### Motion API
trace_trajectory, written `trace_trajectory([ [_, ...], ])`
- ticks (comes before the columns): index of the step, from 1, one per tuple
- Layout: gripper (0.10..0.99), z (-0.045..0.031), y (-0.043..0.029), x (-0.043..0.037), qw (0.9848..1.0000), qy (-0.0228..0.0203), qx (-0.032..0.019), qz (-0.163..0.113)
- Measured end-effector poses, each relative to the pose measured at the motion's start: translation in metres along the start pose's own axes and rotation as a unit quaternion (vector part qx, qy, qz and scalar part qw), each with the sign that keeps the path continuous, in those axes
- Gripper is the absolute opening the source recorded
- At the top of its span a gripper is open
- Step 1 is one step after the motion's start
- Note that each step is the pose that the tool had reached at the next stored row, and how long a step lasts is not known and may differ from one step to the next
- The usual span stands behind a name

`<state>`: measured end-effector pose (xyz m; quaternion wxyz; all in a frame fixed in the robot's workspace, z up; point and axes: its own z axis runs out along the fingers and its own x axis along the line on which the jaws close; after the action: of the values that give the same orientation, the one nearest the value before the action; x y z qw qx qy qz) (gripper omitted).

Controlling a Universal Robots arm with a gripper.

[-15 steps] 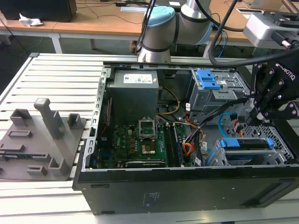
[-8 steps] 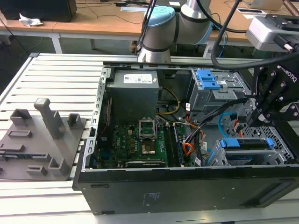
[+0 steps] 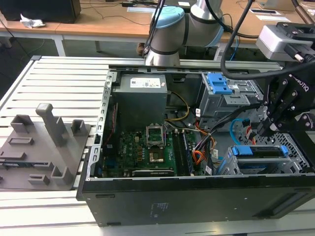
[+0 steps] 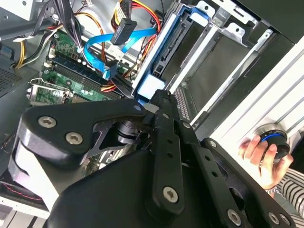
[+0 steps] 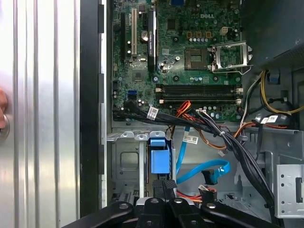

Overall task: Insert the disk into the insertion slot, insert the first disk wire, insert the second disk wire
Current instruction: 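Insert the disk into the insertion slot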

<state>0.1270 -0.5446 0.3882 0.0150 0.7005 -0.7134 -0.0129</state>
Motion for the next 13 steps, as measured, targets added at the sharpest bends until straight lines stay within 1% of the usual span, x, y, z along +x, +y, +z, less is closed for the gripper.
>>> trace_trajectory([
  [7, 0.106, 0.0080, -0.0007, -0.0001, 1.0000, 0.0000, 0.0000, 0.000],
  [13, 0.106, 0.0090, -0.0016, -0.0001, 1.0000, 0.0000, 0.0000, 0.000],
])
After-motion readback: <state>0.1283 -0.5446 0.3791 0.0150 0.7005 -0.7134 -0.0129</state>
